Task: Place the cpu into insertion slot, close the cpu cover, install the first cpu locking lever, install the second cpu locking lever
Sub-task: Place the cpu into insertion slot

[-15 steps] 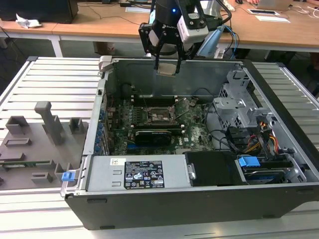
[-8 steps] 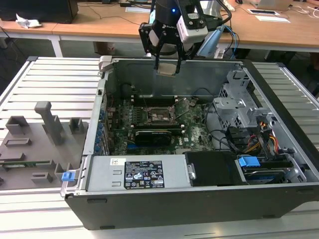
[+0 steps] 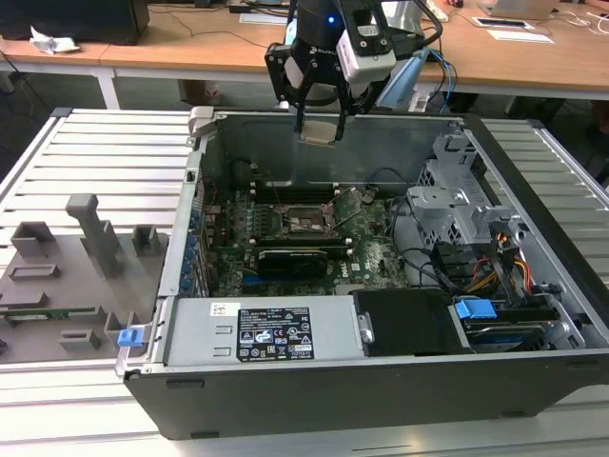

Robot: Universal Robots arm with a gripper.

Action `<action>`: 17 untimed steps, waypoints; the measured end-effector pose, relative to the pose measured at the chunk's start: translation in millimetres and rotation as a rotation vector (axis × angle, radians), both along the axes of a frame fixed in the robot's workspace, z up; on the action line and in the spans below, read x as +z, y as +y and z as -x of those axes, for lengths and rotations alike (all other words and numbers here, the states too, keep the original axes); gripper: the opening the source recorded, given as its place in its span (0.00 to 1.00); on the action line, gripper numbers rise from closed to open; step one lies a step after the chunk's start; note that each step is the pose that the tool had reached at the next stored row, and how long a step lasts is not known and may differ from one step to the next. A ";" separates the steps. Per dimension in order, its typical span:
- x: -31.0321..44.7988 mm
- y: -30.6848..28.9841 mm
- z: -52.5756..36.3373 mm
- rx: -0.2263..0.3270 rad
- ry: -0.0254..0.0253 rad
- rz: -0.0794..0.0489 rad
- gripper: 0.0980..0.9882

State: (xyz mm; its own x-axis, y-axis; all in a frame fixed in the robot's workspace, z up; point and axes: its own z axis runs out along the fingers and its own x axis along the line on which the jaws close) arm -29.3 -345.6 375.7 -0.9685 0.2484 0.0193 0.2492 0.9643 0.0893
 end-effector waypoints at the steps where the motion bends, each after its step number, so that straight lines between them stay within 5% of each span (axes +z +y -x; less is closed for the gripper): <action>1: 0.0 0.0 0.0 -0.002 0.0000 0.000 0.50; 17: -0.2 0.0 0.0 -0.066 0.0000 0.000 0.50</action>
State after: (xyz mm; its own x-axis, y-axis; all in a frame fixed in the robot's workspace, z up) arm -29.3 -345.6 375.5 -0.9499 0.3120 0.0193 0.3125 0.9457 0.0892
